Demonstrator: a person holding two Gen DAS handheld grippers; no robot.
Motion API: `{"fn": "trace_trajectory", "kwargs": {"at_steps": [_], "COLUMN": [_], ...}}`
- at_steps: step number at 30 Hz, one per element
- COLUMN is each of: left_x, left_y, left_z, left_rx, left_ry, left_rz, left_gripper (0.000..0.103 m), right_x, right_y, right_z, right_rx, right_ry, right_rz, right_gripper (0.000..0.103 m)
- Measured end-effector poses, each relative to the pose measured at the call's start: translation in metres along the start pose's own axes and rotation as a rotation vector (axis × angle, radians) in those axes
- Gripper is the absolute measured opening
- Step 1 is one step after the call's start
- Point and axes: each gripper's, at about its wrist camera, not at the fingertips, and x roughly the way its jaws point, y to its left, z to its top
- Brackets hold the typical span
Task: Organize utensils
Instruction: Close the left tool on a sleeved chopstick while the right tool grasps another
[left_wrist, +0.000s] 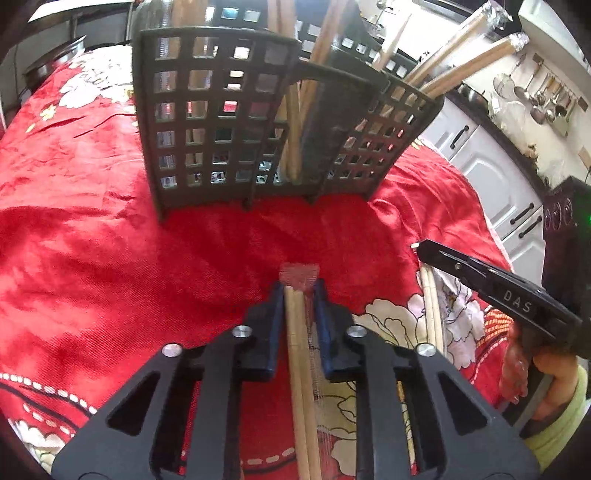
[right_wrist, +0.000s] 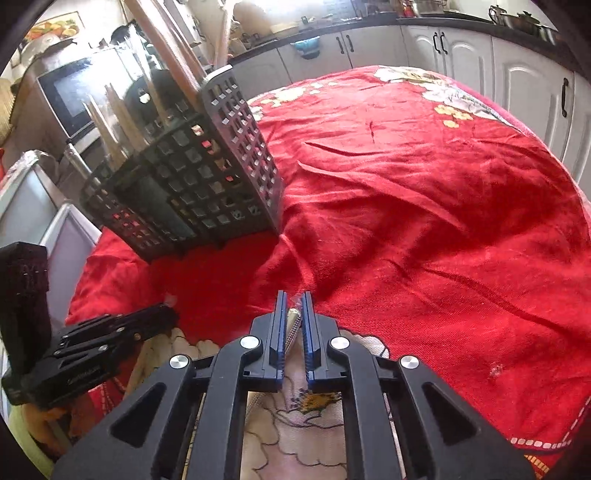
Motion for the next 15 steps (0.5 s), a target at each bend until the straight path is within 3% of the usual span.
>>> {"fn": "trace_trajectory", "kwargs": {"at_steps": [10, 15], "left_x": [-0.039, -0.074], "left_y": [-0.004, -0.004], "left_z": [0.006, 0.014], "left_rx": [0.011, 0.014], "left_ry": [-0.089, -0.172], "left_rz": [-0.027, -0.035], "left_gripper": [0.003, 0.003], "right_x": [-0.037, -0.060], "right_y": [0.030, 0.052], "right_z": [0.010, 0.016], "right_rx": [-0.086, -0.139], "right_ry": [-0.088, -0.137], "right_rz": [0.051, 0.089], "right_gripper": [0.007, 0.006]}}
